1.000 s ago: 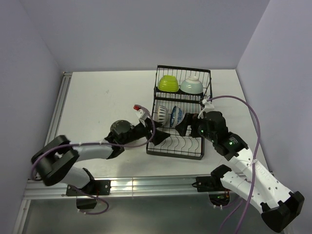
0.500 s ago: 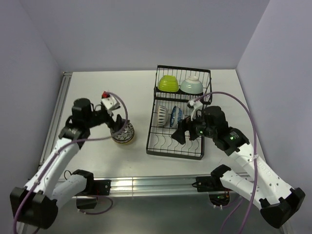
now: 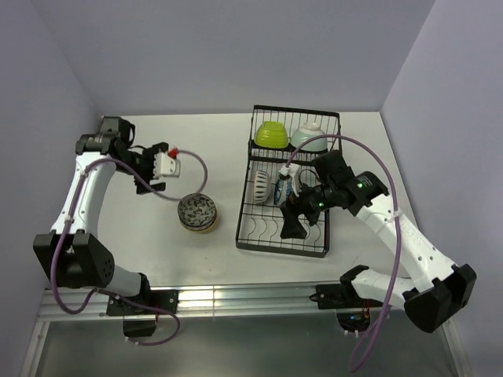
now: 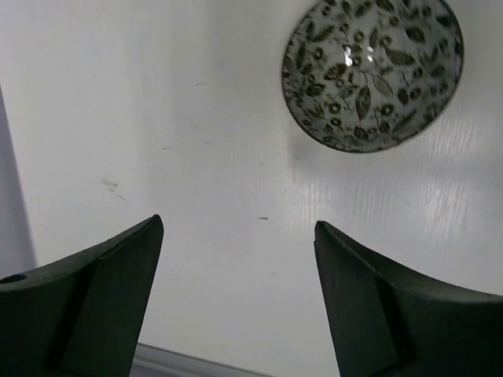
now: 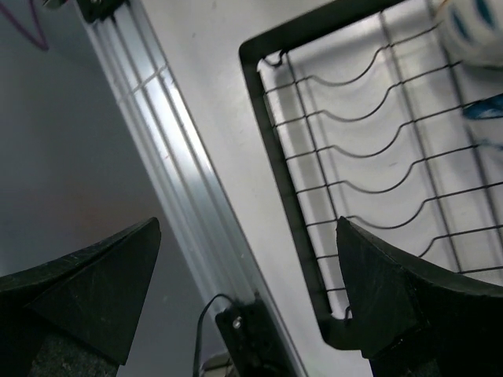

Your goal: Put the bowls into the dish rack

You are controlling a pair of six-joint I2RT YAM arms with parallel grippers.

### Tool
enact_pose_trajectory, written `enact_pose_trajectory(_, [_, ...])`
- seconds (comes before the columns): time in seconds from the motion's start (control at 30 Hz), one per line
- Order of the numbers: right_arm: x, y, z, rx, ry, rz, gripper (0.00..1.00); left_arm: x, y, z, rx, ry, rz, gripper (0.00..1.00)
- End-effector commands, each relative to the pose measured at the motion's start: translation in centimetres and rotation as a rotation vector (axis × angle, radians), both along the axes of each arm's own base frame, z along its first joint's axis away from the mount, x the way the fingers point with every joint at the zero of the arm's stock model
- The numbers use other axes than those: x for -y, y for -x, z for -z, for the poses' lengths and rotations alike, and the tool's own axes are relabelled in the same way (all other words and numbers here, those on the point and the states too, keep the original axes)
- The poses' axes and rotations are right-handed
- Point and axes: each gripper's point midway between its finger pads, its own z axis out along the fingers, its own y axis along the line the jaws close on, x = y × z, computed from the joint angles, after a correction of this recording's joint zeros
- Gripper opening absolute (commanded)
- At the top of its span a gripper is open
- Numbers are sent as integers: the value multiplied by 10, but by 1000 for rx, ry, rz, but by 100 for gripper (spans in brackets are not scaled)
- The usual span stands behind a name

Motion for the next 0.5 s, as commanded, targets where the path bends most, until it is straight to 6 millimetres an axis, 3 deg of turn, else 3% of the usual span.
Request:
enact_pose_trajectory(0.0, [5, 20, -4, -94, -16, -96, 100, 3, 48, 12, 82, -234, 368, 83])
enact_pose_trajectory(0.17, [9, 11, -5, -115, -20, -62, 100, 30, 68, 36, 82, -319, 598, 76])
enact_pose_trajectory(0.3, [10, 8, -7, -123, -18, -47, 100, 42, 69, 53, 48, -355, 700, 68])
enact_pose_trajectory(0.47, [12, 2, -5, -135, -11, -23, 100, 38, 82, 77, 0, -454, 821, 63])
